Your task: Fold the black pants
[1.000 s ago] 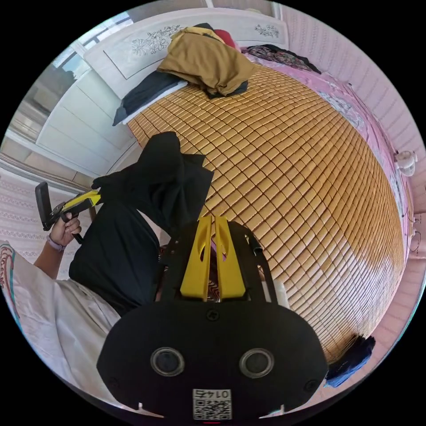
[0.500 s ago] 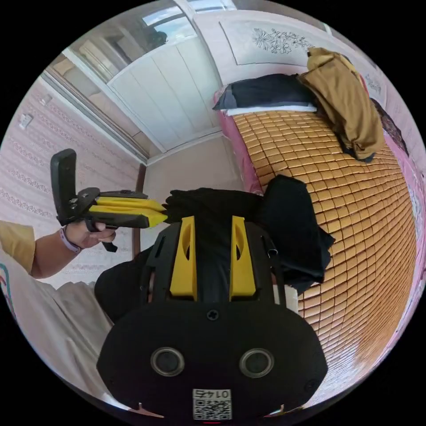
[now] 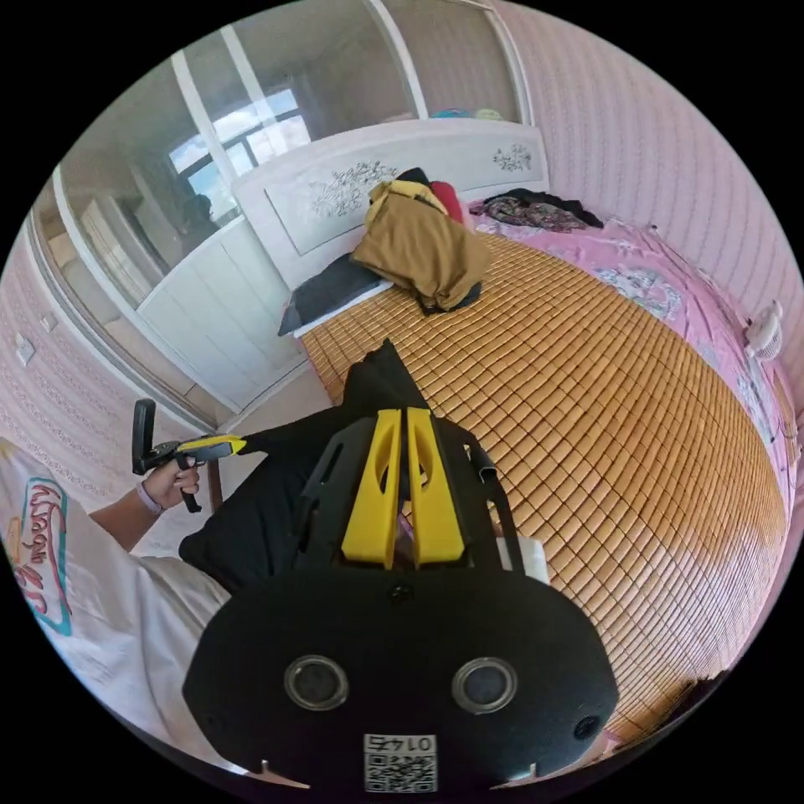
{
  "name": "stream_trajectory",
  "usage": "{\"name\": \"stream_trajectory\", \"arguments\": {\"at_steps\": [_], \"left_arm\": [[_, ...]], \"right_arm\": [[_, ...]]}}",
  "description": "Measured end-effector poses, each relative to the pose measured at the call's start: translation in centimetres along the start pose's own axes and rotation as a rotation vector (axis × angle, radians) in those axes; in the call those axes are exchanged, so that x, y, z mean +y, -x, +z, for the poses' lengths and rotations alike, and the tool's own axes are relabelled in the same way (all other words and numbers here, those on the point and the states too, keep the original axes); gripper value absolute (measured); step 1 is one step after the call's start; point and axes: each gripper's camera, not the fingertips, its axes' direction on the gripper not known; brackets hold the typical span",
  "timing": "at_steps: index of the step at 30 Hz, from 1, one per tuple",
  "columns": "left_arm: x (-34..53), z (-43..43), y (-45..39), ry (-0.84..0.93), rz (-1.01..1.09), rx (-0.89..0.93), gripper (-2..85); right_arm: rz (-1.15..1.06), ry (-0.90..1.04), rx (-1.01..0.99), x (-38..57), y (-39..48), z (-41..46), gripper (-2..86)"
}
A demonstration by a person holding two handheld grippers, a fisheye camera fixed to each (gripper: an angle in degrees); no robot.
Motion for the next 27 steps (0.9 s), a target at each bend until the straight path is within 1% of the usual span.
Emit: {"name": "stream_trajectory", "arguments": {"at_steps": [1, 3, 6, 8, 11, 17, 19, 22, 24, 26, 27], "left_arm": [[-0.6, -0.2, -0.2, -0.022, 0.003, 0.002, -1.0], [-1.6, -0.6, -0.6, -0.055, 0.010, -0.011, -1.0], [-3.6, -1.5, -1.1, -0.123, 0.004, -0.010, -1.0], [-5.0, -2.0, -1.4, -0.159, 0.003, 0.000, -1.0], [-7.5, -2.5, -2.3, -0.212, 0.040, 0.022, -1.0], [-15.6, -0.9, -6.3, -0.244, 0.153, 0.031, -1.0], [-19.0, -0.8, -8.8, -0.307, 0.226, 0.074, -1.0], [-22.0, -0.8, -11.2, -0.385, 0.318, 0.088, -0.9], [-23.1, 0.1, -11.6, -0.368, 0.330, 0.049, -0.9], [-23.7, 2.1, -11.0, -0.301, 0.306, -0.028, -0.7], [-23.8, 4.1, -10.1, -0.240, 0.275, -0.069, -0.7]], "right_arm": [[0.044, -0.040, 0.020, 0.6, -1.5, -1.9, 0.1], [0.216, -0.170, 0.129, 3.6, -7.2, -9.3, 0.3], [0.374, -0.242, 0.290, 7.7, -12.5, -16.3, 0.4], [0.443, -0.275, 0.349, 10.0, -14.7, -19.6, 0.5], [0.509, -0.274, 0.451, 13.1, -17.1, -23.3, 0.5], [0.573, -0.264, 0.473, 17.1, -21.1, -27.8, 0.2], [0.582, -0.272, 0.490, 17.8, -21.9, -29.3, 0.1], [0.602, -0.316, 0.506, 19.5, -23.0, -32.3, -0.2], [0.648, -0.347, 0.523, 21.7, -24.1, -34.5, -0.2], [0.686, -0.339, 0.518, 23.8, -25.2, -35.4, -0.3], [0.707, -0.306, 0.511, 25.4, -25.9, -35.6, -0.2]]}}
